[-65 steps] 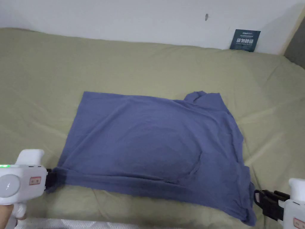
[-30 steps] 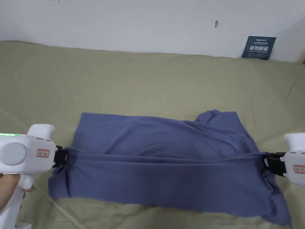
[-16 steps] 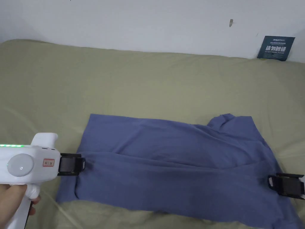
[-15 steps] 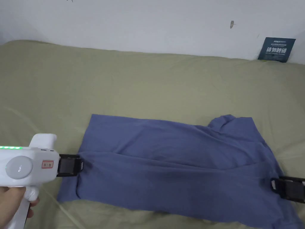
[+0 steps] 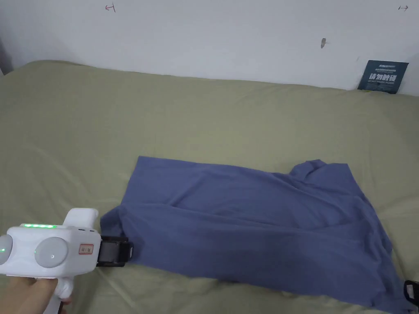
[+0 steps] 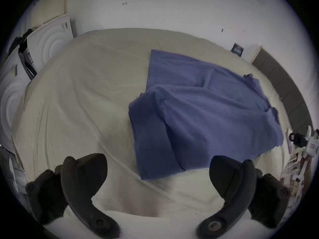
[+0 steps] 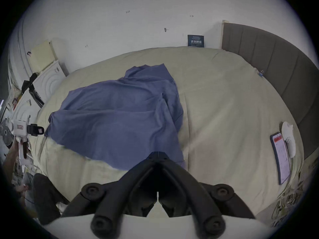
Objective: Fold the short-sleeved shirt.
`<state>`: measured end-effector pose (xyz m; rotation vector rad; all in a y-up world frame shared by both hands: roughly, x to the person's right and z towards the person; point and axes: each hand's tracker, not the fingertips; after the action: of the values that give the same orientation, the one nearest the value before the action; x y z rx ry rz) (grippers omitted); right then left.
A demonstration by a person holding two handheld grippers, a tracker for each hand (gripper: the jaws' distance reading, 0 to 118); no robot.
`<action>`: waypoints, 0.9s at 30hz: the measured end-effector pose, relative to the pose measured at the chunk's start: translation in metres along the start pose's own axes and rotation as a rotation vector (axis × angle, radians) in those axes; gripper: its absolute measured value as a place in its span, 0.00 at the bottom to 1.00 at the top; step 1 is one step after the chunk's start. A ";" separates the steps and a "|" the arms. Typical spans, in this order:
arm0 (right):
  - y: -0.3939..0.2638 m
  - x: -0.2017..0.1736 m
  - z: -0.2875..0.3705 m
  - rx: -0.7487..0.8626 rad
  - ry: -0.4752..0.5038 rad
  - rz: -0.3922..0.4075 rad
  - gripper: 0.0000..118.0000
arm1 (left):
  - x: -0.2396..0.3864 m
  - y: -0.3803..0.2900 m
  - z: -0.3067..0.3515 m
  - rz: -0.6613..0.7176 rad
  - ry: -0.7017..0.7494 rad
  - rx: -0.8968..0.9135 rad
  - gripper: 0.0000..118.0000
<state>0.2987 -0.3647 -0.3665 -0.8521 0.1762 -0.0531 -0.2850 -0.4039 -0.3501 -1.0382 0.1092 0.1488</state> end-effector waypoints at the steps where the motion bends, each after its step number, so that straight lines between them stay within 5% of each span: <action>1: -0.001 -0.001 -0.002 -0.004 0.002 0.005 0.01 | 0.000 0.000 -0.009 -0.003 0.005 -0.001 1.00; 3: -0.004 -0.002 -0.006 -0.019 0.004 0.008 0.01 | -0.002 0.006 -0.018 0.014 0.004 -0.016 0.97; 4: -0.005 -0.002 -0.008 -0.023 0.003 0.008 0.01 | -0.003 0.009 -0.020 0.018 0.004 -0.020 0.88; 6: -0.005 -0.002 -0.012 -0.034 0.002 0.010 0.01 | -0.001 0.008 -0.020 0.026 0.000 -0.018 0.63; 9: -0.007 0.002 -0.016 -0.035 0.001 0.001 0.01 | 0.004 0.006 -0.011 -0.015 -0.038 0.005 0.03; 10: -0.008 0.003 -0.016 -0.036 0.005 -0.005 0.03 | 0.005 0.008 -0.009 0.008 -0.071 0.012 0.04; 11: -0.009 0.005 -0.017 -0.035 0.009 -0.011 0.20 | 0.009 0.012 -0.008 0.004 -0.039 0.002 0.04; 12: -0.008 0.005 -0.016 -0.033 0.020 -0.026 0.49 | 0.011 0.011 -0.008 -0.019 -0.032 -0.001 0.04; 13: -0.007 0.006 -0.018 -0.032 0.013 -0.025 0.68 | 0.015 0.009 -0.007 -0.018 -0.029 0.004 0.04; 20: -0.012 0.017 -0.053 -0.123 0.008 -0.013 0.66 | 0.017 0.007 -0.002 0.003 -0.038 -0.002 0.04; 21: -0.013 0.020 -0.054 -0.120 0.017 -0.016 0.59 | 0.018 0.005 -0.004 0.002 -0.038 -0.005 0.04; 22: -0.013 0.022 -0.055 -0.120 0.019 -0.017 0.15 | 0.018 0.005 -0.003 0.001 -0.037 -0.006 0.04; 23: -0.013 0.012 -0.048 -0.055 -0.025 -0.005 0.02 | 0.019 0.006 -0.001 0.001 -0.039 -0.008 0.04; 27: -0.009 0.006 -0.032 -0.088 -0.010 0.025 0.02 | 0.019 0.005 0.003 -0.007 -0.039 -0.005 0.04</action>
<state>0.2996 -0.3952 -0.3816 -0.9375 0.1807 -0.0181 -0.2673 -0.3971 -0.3561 -1.0397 0.0701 0.1624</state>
